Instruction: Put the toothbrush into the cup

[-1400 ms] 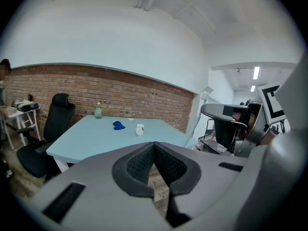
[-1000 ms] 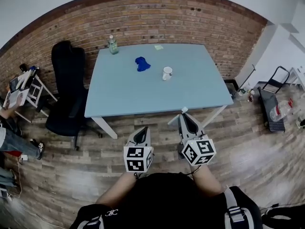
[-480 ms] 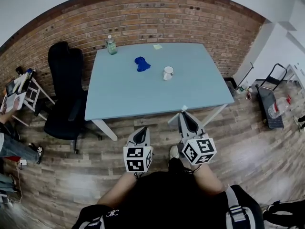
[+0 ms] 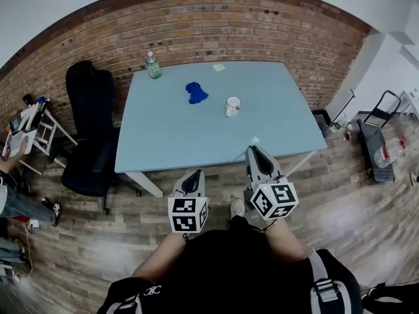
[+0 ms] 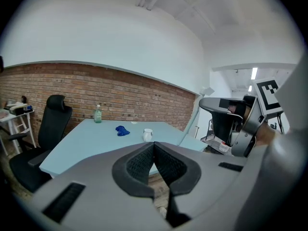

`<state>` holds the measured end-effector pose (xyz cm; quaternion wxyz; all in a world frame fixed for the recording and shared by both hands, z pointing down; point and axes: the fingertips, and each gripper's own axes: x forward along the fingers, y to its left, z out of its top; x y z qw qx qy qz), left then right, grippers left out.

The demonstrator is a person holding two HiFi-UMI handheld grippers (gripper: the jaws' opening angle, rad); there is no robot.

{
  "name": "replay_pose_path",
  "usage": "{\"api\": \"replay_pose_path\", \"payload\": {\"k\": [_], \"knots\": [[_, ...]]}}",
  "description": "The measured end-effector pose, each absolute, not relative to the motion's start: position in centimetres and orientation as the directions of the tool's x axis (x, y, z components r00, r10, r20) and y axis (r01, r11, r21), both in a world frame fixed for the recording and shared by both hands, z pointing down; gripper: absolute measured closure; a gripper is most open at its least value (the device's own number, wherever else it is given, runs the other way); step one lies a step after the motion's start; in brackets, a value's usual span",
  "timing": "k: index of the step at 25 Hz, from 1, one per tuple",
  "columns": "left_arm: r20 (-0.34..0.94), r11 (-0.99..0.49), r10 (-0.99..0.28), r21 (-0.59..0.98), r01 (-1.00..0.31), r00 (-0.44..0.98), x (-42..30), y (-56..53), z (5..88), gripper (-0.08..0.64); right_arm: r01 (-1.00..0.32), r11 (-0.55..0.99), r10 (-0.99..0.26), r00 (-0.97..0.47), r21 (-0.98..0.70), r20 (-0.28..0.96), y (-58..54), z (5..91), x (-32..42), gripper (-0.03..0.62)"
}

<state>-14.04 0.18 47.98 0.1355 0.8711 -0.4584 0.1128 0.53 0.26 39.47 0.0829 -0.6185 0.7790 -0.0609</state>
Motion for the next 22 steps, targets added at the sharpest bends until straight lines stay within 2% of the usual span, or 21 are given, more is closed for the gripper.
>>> {"api": "replay_pose_path", "payload": {"k": [15,22], "knots": [[0.383,-0.521,-0.767,0.098,-0.848,0.515,-6.1,-11.2,48.8,0.554,-0.915,0.253,-0.966,-0.254,-0.315,-0.041,-12.5,41.4,9.2,0.557],[0.39,-0.483,-0.784,0.107,-0.869,0.483,-1.9,-17.3,48.0,0.554,-0.91,0.3,-0.952,-0.303,-0.285,-0.036,-19.1,40.9,12.3,0.557]]}}
